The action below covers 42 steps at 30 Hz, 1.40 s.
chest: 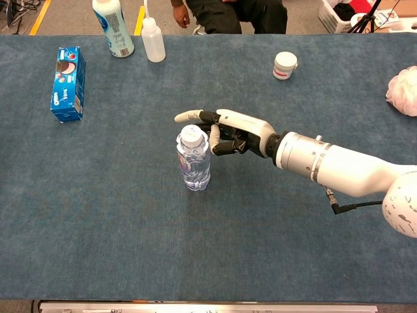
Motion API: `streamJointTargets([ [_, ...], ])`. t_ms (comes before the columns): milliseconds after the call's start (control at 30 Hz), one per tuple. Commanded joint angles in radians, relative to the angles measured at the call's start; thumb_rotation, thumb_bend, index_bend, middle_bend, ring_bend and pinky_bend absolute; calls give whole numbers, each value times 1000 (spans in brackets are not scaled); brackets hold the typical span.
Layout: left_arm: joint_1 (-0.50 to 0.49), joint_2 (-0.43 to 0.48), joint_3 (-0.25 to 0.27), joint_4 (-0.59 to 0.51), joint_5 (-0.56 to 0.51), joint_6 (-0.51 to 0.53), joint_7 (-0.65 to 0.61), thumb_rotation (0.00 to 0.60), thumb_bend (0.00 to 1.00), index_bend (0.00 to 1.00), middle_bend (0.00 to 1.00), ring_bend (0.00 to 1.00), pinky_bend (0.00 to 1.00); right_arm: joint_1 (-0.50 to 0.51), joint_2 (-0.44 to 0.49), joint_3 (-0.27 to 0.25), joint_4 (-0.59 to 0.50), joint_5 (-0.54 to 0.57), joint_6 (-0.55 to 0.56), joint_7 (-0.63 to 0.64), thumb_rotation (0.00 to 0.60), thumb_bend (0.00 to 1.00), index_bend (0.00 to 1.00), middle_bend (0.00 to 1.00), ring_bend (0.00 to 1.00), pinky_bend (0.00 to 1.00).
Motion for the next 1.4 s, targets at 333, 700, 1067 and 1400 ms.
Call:
streamJointTargets([
  [333, -1, -2, -1, 5, 1, -3, -1, 600, 292, 108, 178, 120, 166, 1, 10, -28, -10, 1, 16, -5, 600, 1000, 148, 298, 181, 222],
  [700, -4, -4, -4, 7, -1, -9, -1, 600, 292, 108, 178, 120, 166, -3, 19, -31, -16, 12, 31, 8, 600, 1000, 148, 298, 181, 222],
  [1067, -3, -6, -4, 10, -6, -12, 4, 600, 292, 108, 178, 120, 166, -1, 27, -57, -33, -3, 29, 10, 600, 1000, 148, 298, 181, 222],
  [1400, -6, -7, -6, 10, -7, -15, 5, 600, 292, 108, 178, 120, 166, -10, 28, -46, -11, 14, 50, 35, 600, 1000, 148, 298, 180, 222],
])
